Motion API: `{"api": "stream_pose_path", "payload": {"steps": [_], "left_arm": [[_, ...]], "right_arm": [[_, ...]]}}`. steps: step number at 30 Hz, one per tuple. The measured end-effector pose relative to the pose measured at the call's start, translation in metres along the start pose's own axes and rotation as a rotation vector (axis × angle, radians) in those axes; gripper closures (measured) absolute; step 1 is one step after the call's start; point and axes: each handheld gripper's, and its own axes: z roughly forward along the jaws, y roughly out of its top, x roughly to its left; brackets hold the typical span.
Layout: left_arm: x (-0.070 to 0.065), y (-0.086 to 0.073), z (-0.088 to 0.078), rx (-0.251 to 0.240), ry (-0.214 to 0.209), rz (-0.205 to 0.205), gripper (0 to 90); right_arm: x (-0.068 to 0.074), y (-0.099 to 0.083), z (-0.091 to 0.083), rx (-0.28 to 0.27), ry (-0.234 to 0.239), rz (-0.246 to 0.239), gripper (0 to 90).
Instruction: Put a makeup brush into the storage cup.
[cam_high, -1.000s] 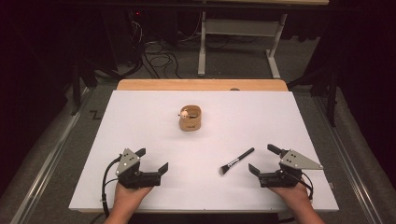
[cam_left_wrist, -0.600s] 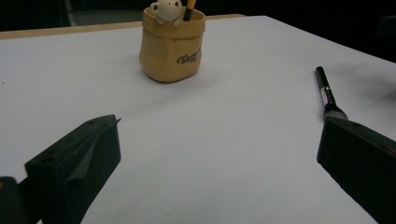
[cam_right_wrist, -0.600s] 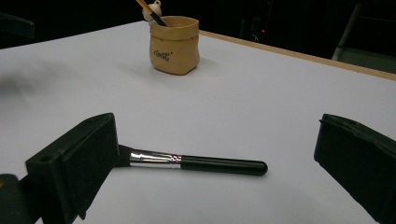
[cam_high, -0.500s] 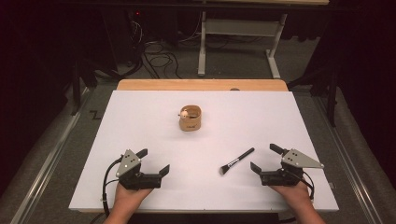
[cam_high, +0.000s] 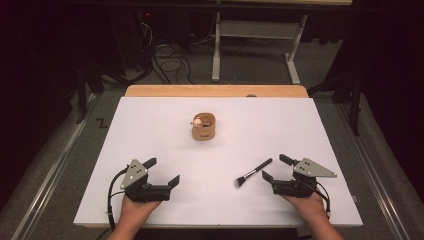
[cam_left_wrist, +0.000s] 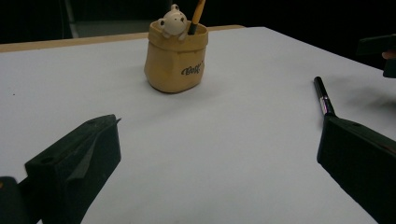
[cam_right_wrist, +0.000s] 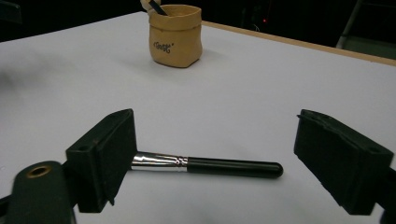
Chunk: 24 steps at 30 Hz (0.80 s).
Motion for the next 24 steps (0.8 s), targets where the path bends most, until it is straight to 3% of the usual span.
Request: {"api": "stream_pose_path", "payload": {"steps": [10,17,24], "left_arm": [[-0.0019,0.0007,0.002,0.001,0.0,0.006,0.5],[0.0014,-0.0004,0.0027,0.01,0.001,0.0,0.5],[0.0054,-0.0017,0.0055,0.022,-0.004,0.002,0.5]], "right_arm": [[0.0002,0.0001,-0.0006,0.026,-0.019,0.018,15.0],[-0.0042,0.0008,0.0007,0.131,-0.045,0.047,13.3],[-0.007,0.0045,0.002,0.238,-0.075,0.045,10.4]]}}
